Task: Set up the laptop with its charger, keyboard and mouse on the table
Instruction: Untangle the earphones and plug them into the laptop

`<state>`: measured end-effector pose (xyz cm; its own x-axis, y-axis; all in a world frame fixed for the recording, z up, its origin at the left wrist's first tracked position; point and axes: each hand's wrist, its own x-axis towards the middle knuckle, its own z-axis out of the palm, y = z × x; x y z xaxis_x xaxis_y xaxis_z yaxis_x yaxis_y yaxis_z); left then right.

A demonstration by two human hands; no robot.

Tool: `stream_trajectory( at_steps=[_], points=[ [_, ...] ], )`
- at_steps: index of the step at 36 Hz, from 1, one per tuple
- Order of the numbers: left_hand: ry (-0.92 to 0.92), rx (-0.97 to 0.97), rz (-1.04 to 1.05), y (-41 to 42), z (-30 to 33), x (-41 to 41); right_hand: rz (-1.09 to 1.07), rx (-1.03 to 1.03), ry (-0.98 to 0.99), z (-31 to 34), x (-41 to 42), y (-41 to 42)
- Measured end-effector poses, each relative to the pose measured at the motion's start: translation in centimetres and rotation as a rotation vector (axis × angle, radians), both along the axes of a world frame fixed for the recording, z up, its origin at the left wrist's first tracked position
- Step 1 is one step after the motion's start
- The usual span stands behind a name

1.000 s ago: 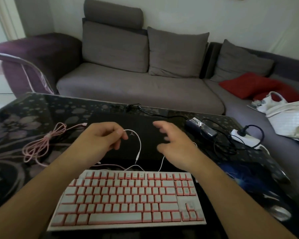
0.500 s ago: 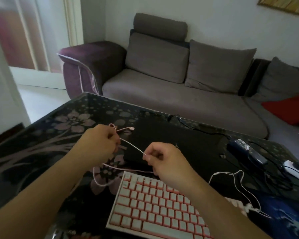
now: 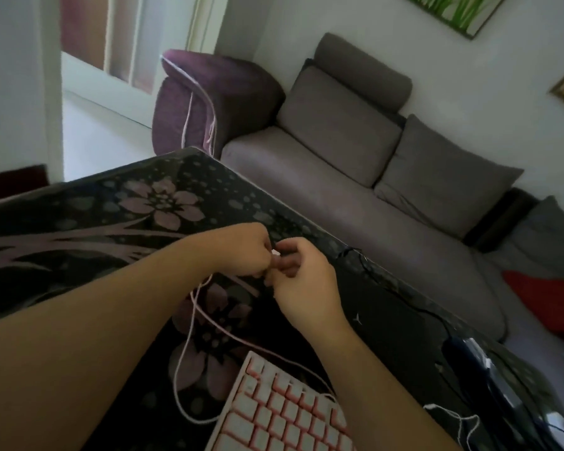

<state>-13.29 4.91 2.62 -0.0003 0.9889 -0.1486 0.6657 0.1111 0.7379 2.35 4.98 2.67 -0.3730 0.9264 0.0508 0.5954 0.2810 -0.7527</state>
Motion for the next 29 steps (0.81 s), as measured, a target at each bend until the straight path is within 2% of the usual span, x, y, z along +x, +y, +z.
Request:
stream_trajectory(
  at_steps=[5,9,13,17,21,25,29],
  points=[
    [-0.017,0.019,-0.066,2.3,-1.5,-0.4,-0.082,0.02,-0.03,-2.1,0.6,2.0],
    [-0.038,0.071,-0.061,3.2,-2.6,-0.7,-0.084,0.03,0.031,-3.0,0.1,3.8],
    [0.052,0.182,0.057,3.7,-3.1,-2.0,-0.055,0.009,0.091,-3.0,-0.1,4.9],
    [0.086,0.205,0.16,4.5,-4.4,-2.8,-0.177,0.058,0.022,-4.1,1.6,6.1],
    [0.158,0.201,0.159,5.2,-5.5,-2.1,-0.297,-0.007,0.126,-5.7,3.1,6.7],
    [0.254,0.172,0.124,5.4,-6.0,-0.9,-0.298,-0.014,0.186,-6.0,3.1,6.7],
    [0.349,0.24,0.13,5.6,-6.5,-0.3,-0.3,-0.037,0.245,-5.9,3.1,6.7]
  ],
)
